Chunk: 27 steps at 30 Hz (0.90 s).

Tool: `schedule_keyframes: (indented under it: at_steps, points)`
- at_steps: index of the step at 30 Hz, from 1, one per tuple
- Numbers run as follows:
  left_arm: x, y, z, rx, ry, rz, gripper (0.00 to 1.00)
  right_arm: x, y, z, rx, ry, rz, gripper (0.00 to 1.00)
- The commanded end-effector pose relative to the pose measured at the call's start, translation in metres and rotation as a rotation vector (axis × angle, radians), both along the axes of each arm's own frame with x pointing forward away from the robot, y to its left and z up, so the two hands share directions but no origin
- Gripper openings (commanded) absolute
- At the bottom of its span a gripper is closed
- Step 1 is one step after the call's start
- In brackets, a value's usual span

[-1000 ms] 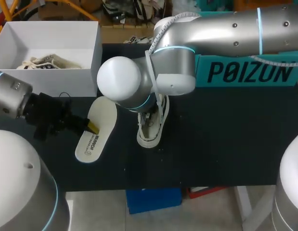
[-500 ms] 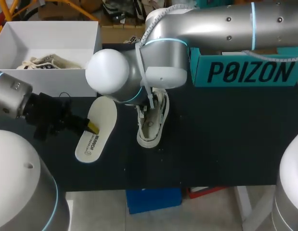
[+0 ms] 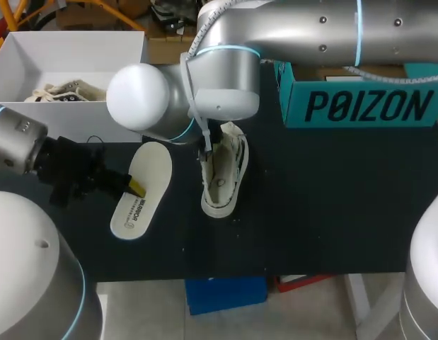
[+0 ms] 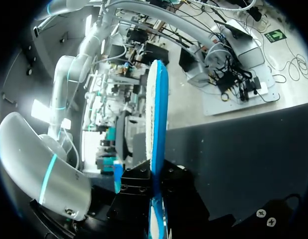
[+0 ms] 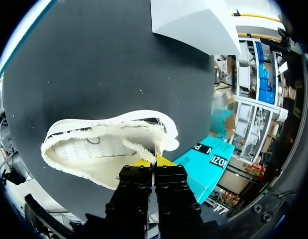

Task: Take the shoe out of the shoebox, open the shoe tongue, remove and reinsert the insole, then place the shoe into the shoebox

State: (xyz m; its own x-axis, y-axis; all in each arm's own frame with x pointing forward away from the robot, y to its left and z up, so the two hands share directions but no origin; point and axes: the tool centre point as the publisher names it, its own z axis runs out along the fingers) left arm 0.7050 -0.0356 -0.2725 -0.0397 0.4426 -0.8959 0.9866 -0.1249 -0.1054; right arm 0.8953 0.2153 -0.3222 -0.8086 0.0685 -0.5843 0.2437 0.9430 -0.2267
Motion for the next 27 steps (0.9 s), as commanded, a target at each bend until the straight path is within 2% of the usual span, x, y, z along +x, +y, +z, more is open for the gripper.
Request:
schedule_keyframes:
  at_steps: [1,17,27]
  points:
    - [-0.001,0.000,0.001,0.005,0.000,-0.001,0.00,0.003,0.001,0.005,-0.008,-0.006,-0.003,0.00]
    - [-0.001,0.000,0.001,0.005,0.000,-0.001,0.00,0.021,-0.006,0.019,-0.025,-0.034,0.008,0.00]
    - [-0.001,0.000,0.001,0.005,0.000,-0.001,0.00,0.035,-0.007,0.022,-0.041,-0.025,0.031,0.00]
